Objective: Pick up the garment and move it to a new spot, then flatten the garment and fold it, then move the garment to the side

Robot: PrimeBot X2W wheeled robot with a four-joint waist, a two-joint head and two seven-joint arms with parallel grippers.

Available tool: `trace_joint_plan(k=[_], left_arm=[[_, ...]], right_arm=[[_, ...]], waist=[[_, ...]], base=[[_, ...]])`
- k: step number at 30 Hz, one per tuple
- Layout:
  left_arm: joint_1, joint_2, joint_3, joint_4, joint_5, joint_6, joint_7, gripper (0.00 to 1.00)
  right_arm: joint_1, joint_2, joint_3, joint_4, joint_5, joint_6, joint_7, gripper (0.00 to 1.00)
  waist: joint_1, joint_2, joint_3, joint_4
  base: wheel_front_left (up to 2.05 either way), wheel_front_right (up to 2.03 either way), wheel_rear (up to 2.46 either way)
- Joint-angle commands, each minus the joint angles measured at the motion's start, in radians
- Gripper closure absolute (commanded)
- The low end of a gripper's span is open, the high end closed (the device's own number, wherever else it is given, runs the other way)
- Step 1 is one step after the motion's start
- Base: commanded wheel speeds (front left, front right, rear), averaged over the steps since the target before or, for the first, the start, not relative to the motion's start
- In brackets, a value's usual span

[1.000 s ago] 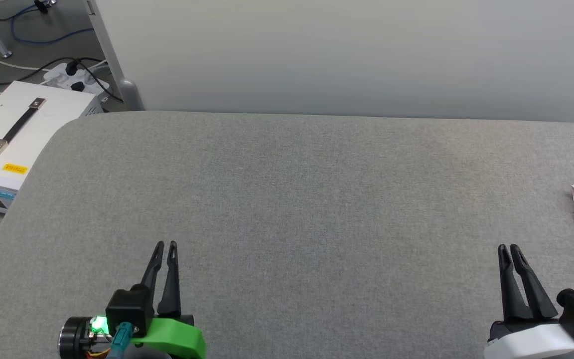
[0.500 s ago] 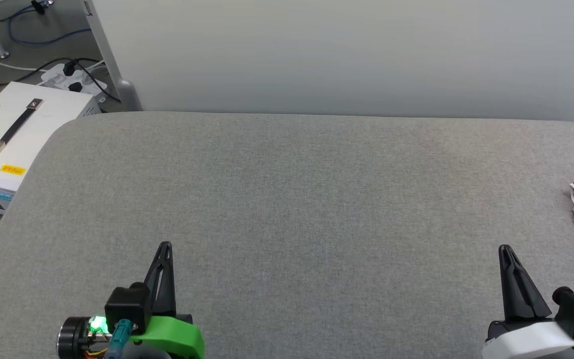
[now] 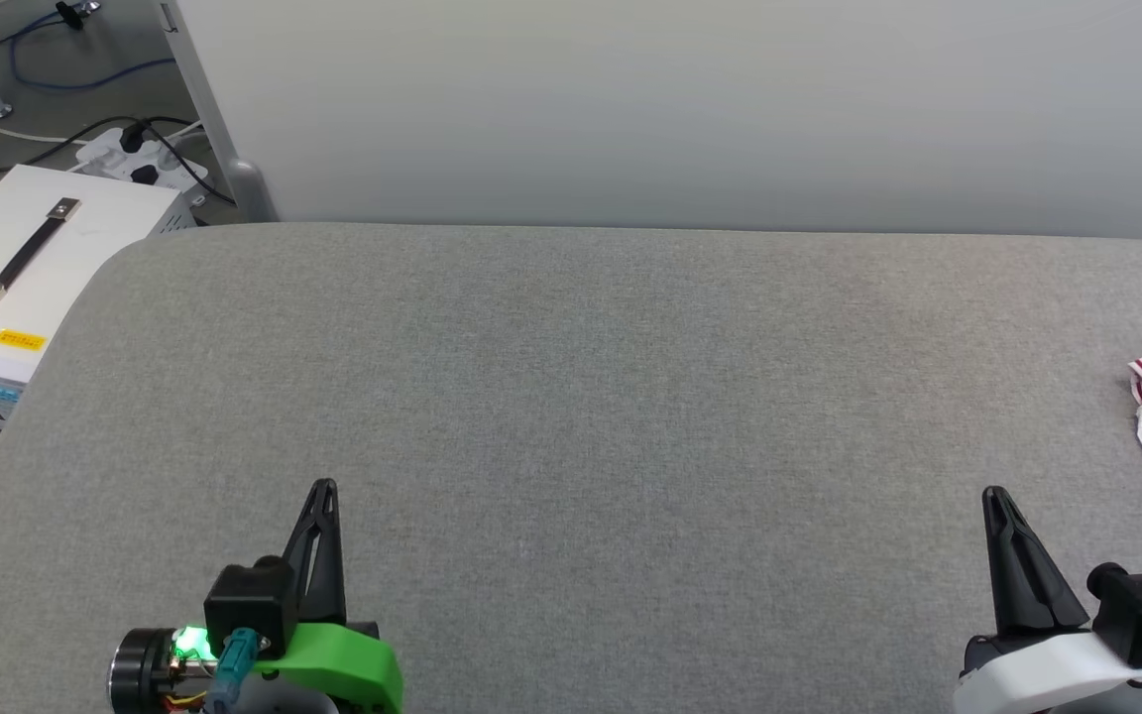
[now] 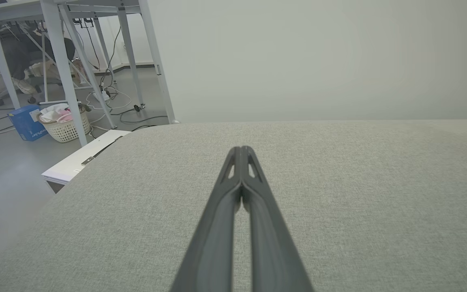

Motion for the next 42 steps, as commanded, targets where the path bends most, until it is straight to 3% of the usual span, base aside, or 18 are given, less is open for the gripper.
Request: trace_joint_plan(k=[1,42], left_arm=[[-0.010,-0.006,0.005,-0.004,0.014,-0.004,0.008,1.00],[-0.024,-0.020,0.034,-0.031,0.037,-0.009,0.090,1.00]], right_arm=[[-0.020,0.003,0.003,-0.001,-0.016,0.000,0.006,1.00],[-0.060,0.009,0.021,-0.001,-0.070,0.000,0.089,1.00]], waist=[[0.0000,0.0000,0.000,-0.001],[0.0000,0.0000,0.003,-0.018]], base=[[0.00,0.00,0.00],[0.00,0.00,0.00]])
